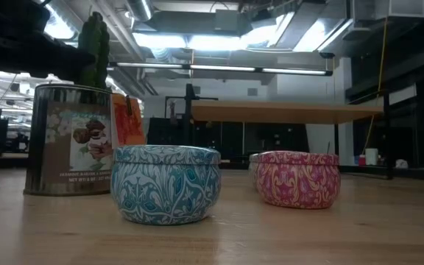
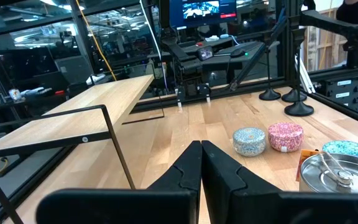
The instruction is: Pick & Place candle stick holders
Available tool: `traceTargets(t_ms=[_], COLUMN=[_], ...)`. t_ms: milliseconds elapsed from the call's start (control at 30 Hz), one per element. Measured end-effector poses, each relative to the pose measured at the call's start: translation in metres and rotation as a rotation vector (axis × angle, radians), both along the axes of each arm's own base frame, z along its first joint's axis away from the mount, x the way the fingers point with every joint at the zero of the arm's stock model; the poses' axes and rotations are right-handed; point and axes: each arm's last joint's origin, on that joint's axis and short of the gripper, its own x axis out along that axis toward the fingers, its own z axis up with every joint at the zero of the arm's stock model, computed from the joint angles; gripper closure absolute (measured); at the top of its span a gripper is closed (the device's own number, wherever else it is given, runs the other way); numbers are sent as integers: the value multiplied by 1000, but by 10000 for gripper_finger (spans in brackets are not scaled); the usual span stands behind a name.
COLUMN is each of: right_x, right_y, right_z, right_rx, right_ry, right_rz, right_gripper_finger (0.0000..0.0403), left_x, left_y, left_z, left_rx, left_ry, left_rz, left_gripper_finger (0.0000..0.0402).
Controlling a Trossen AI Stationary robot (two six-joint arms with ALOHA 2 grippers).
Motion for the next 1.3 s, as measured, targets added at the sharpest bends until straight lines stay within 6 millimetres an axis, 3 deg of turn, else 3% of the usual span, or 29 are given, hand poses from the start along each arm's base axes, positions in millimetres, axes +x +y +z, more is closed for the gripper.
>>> traceTargets(t_ms=[267, 400, 633, 1300], right_x=[0, 2, 14, 117], right_y=[2, 7, 21, 70], right_z=[1, 1, 2, -18], right_rx=[87, 243, 247, 468], right_ry=[-39, -70, 9, 494], right_rz=[85, 247, 601, 882], right_gripper_finger=[398, 398, 398, 398], left_x=[0, 0, 0, 0], left_y=[0, 0, 0, 0], left_z=[0, 0, 0, 0], left_rx=[0, 0, 0, 0], left_ry=[0, 0, 1, 0], left_rz=[-1, -1, 0, 0], left_gripper_finger=[398, 398, 398, 398])
